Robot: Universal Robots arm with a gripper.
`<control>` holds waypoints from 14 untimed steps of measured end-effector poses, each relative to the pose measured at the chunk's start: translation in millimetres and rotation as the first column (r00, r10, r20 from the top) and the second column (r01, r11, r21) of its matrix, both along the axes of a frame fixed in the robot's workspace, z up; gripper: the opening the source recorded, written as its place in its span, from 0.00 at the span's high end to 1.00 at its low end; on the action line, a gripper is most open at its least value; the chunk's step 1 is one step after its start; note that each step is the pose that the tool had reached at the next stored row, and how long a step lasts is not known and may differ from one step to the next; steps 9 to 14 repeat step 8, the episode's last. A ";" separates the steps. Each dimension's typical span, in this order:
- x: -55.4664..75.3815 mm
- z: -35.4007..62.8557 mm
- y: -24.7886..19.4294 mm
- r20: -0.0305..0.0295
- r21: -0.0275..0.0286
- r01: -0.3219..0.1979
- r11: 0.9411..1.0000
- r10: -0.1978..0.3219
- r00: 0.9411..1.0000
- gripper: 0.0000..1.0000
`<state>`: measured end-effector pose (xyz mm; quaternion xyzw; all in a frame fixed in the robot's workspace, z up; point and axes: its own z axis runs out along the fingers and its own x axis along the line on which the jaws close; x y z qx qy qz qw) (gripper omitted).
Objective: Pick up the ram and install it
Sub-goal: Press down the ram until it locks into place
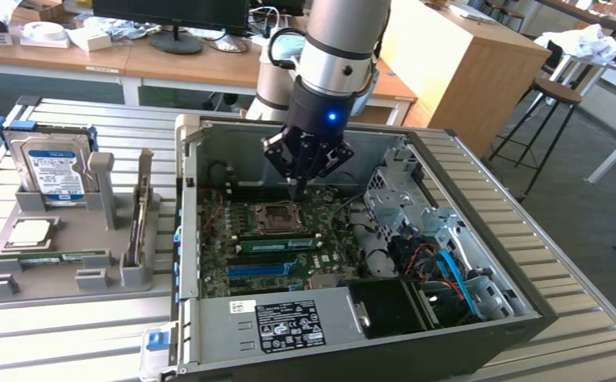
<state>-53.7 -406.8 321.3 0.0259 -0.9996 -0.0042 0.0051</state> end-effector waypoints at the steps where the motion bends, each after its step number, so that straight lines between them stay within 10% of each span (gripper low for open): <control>1: 0.8 0.0 0.0 0.000 0.000 0.000 1.000 0.000 1.000 0.90; 14: 2.0 0.0 0.0 0.000 0.000 0.000 1.000 0.000 1.000 0.90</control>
